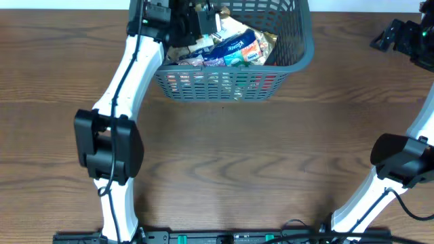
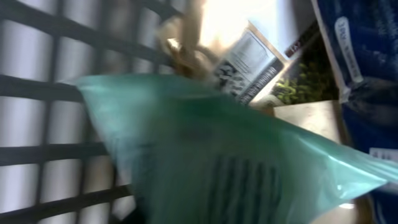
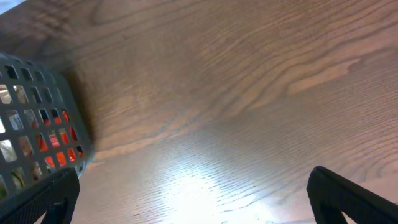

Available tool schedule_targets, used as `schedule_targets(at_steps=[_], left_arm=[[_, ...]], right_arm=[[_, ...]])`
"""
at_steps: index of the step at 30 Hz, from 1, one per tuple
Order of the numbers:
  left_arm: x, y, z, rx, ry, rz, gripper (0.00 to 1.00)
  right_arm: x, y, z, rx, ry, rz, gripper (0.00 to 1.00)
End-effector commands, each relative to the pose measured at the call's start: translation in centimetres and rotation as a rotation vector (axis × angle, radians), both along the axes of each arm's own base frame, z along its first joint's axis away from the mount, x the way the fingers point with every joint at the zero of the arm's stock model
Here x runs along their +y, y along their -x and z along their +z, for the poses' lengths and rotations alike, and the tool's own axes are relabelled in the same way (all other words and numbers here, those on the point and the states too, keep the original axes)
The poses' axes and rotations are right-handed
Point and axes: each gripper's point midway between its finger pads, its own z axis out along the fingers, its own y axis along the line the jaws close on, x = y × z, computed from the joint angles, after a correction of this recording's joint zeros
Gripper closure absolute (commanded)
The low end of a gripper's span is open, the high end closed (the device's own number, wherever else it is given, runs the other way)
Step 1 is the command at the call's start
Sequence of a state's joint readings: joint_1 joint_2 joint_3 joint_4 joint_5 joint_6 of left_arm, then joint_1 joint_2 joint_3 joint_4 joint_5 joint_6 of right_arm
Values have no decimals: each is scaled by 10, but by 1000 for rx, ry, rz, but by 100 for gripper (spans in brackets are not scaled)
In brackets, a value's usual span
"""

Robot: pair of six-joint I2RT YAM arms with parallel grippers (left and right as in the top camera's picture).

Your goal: Pack container

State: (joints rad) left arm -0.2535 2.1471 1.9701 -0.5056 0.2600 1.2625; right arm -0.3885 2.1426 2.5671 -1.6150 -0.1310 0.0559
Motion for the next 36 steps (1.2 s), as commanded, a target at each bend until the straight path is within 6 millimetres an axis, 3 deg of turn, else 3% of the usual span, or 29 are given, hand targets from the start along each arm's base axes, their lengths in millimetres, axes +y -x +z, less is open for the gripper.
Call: schedule_targets(at_steps=[1, 2, 7, 12, 16, 19, 21, 27, 31, 36], left_arm=[[-1, 3, 10, 2, 20, -2, 19], [-1, 5, 8, 10, 18, -2, 2], [7, 4, 27, 1, 56, 91, 2], [32, 10, 88, -16, 266, 387, 2], [69, 30, 141, -12, 474, 614, 1], [101, 62, 168, 19, 543, 727, 2], [123, 89, 179, 55, 576, 807, 2], [157, 159, 183, 165, 547, 936, 1], [163, 202, 167, 287, 484, 987, 1], [164, 233, 140, 400, 419, 1022, 2]], right_arm=[[2, -1, 0, 0, 4, 16, 1], [2, -1, 0, 0, 4, 16, 1], [2, -3, 0, -7, 9, 22, 1], [13, -23, 11, -76, 75, 118, 1], [41, -53, 34, -198, 164, 230, 1], [76, -77, 62, -323, 208, 317, 1], [102, -82, 77, -376, 219, 376, 1], [145, -61, 98, -389, 189, 433, 1], [145, -28, 103, -330, 132, 370, 1], [141, 11, 97, -221, 114, 348, 1]])
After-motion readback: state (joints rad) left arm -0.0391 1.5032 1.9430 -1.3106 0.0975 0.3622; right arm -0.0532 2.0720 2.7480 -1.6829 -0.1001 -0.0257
